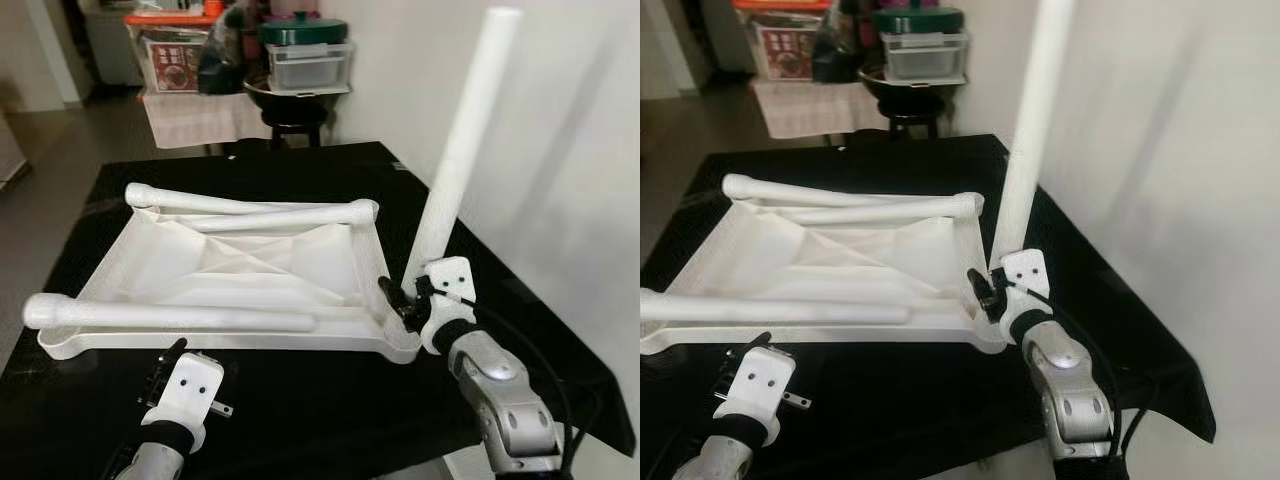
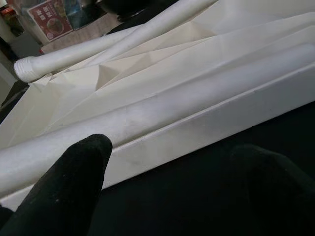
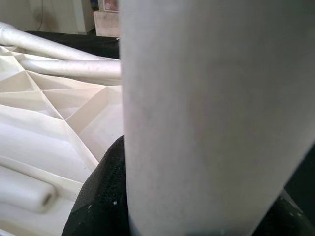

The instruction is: Building children table

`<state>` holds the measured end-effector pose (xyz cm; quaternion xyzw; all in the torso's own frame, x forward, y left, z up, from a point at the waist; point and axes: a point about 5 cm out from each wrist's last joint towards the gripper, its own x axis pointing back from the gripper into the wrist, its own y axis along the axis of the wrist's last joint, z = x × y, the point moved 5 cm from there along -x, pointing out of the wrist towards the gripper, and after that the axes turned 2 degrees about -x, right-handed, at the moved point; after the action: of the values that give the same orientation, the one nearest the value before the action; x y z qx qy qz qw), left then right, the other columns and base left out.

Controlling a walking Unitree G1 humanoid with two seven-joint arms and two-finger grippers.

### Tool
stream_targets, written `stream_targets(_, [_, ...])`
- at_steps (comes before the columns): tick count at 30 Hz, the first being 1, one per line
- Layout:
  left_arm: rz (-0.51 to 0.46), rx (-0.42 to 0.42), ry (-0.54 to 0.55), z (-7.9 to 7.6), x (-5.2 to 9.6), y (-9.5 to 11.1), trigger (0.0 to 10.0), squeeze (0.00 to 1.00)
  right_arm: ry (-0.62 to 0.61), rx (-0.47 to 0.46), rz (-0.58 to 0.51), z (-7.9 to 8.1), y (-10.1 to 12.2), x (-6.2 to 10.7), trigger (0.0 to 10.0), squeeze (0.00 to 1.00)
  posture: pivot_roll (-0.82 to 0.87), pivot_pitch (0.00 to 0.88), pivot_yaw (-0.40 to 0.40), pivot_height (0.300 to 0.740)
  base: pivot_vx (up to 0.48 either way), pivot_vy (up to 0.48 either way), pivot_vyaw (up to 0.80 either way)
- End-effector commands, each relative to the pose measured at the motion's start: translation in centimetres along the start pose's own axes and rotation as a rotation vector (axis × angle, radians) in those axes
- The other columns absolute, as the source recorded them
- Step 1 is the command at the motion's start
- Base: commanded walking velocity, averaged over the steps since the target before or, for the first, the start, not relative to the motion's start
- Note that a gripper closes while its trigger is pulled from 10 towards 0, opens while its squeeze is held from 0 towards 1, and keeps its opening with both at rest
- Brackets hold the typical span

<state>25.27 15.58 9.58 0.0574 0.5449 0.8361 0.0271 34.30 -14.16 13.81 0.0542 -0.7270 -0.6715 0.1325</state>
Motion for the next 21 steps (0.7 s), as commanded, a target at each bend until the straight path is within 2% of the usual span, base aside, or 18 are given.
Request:
stream_targets(1, [-0.003, -0.007, 0.005, 0.0, -0.2, -0.1, 10.0, 0.00, -0.061, 0.064, 0.042, -0.3, -0.5, -0.3, 0.0, 0.00, -0.06, 0.036, -0.058, 0.740, 0.000, 0.000, 0.00])
stream_targets(7, [-0.004, -0.010, 0.005, 0.0, -0.3, -0.1, 10.0, 0.00, -0.057, 0.052, 0.047, 0.0, -0.4, -0.6, 0.0, 0.00, -0.06, 0.033, -0.059, 0.740, 0.000, 0.000, 0.00])
stream_targets(8, [-0.005, -0.010, 0.001, 0.0, -0.3, 0.0, 10.0, 0.00, 0.015, 0.026, 0.042, 1.1, -0.1, -0.9, 9.6, 0.00, -0.06, 0.033, -0.059, 0.740, 0.000, 0.000, 0.00])
stream_targets(9, [-0.008, -0.010, -0.004, 0.0, -0.4, 0.0, 10.0, 0.00, 0.117, -0.019, 0.025, 2.8, 0.4, -1.2, 10.0, 1.00, -0.06, 0.025, -0.063, 0.740, 0.000, 0.000, 0.00])
stream_targets(10, [-0.008, -0.010, -0.004, 0.0, -0.4, 0.0, 10.0, 0.00, 0.117, -0.019, 0.025, 2.8, 0.4, -1.2, 10.0, 1.00, -0.06, 0.025, -0.063, 0.740, 0.000, 0.000, 0.00])
stream_targets(11, [-0.010, -0.010, -0.007, -0.1, -0.5, 0.0, 10.0, 0.00, 0.240, -0.064, -0.016, 4.6, 1.6, -1.6, 10.0, 1.00, -0.05, 0.022, -0.064, 0.740, 0.000, 0.000, 0.00])
stream_targets(12, [-0.011, -0.010, -0.009, -0.1, -0.6, 0.0, 10.0, 0.00, 0.317, -0.090, -0.047, 5.7, 2.5, -1.7, 10.0, 1.00, -0.05, 0.021, -0.064, 0.740, 0.000, 0.000, 0.00])
stream_targets(13, [-0.011, -0.010, -0.009, -0.1, -0.6, 0.0, 10.0, 0.00, 0.317, -0.090, -0.047, 5.7, 2.5, -1.7, 10.0, 1.00, -0.05, 0.021, -0.064, 0.740, 0.000, 0.000, 0.00])
stream_targets(15, [-0.015, -0.010, -0.009, -0.2, -0.7, 0.0, 10.0, 0.00, 0.539, -0.091, -0.114, 7.7, 4.5, -1.6, 10.0, 1.00, -0.04, 0.013, -0.063, 0.740, 0.000, 0.000, 0.00])
stream_targets(16, [-0.017, -0.011, -0.010, -0.3, -0.7, 0.0, 10.0, 0.00, 0.628, -0.068, -0.125, 8.2, 5.0, -1.3, 10.0, 1.00, -0.04, 0.012, -0.064, 0.740, 0.000, 0.000, 0.00])
stream_targets(18, [-0.017, -0.011, -0.010, -0.3, -0.7, 0.0, 10.0, 0.00, 0.628, -0.068, -0.125, 8.2, 5.0, -1.3, 10.0, 1.00, -0.04, 0.012, -0.064, 0.740, 0.000, 0.000, 0.00])
stream_targets(19, [-0.024, -0.013, -0.021, -0.5, -0.7, 0.1, 10.0, 0.00, 0.734, 0.009, -0.123, 8.4, 4.9, -1.0, 10.0, 0.43, -0.03, 0.007, -0.068, 0.740, 0.000, 0.000, 0.00])
stream_targets(20, [-0.024, -0.013, -0.021, -0.5, -0.7, 0.1, 10.0, 0.00, 0.734, 0.009, -0.123, 8.4, 4.9, -1.0, 10.0, 0.43, -0.03, 0.007, -0.068, 0.740, 0.000, 0.000, 0.00])
stream_targets(21, [-0.035, -0.008, -0.043, -0.9, -0.7, 0.3, 10.0, 0.00, 0.818, 0.084, -0.112, 8.3, 4.6, -0.8, 10.0, 0.00, -0.03, 0.004, -0.073, 0.740, 0.000, 0.000, 0.00])
